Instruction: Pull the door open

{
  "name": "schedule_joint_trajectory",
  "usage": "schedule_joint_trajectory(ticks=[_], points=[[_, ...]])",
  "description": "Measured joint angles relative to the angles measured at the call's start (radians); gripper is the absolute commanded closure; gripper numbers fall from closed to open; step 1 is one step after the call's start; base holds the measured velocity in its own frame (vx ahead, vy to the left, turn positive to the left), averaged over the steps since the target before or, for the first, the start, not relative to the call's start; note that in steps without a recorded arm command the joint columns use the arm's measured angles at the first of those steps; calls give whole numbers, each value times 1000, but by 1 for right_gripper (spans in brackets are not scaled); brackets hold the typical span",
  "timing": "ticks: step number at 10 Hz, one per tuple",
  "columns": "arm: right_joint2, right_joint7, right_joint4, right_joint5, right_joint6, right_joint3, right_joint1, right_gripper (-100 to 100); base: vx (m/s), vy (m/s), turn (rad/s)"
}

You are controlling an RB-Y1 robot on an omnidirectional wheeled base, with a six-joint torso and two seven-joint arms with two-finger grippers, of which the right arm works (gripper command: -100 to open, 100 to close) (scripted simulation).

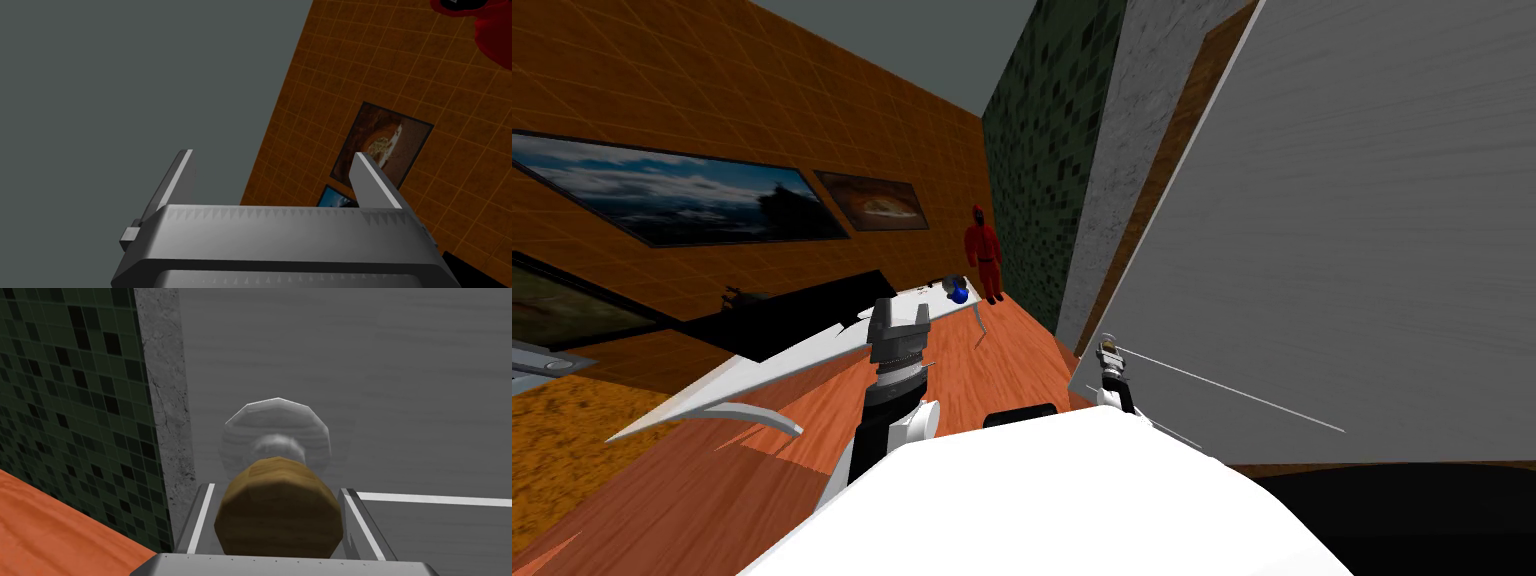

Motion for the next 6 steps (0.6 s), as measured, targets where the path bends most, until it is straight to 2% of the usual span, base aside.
schedule_joint_trajectory(ticks=[4,6], points=[[-6,-22,-16,23,0,37,4,100,-208,0,58],[-7,-37,-25,38,1,62,6,100,-266,-9,83]])
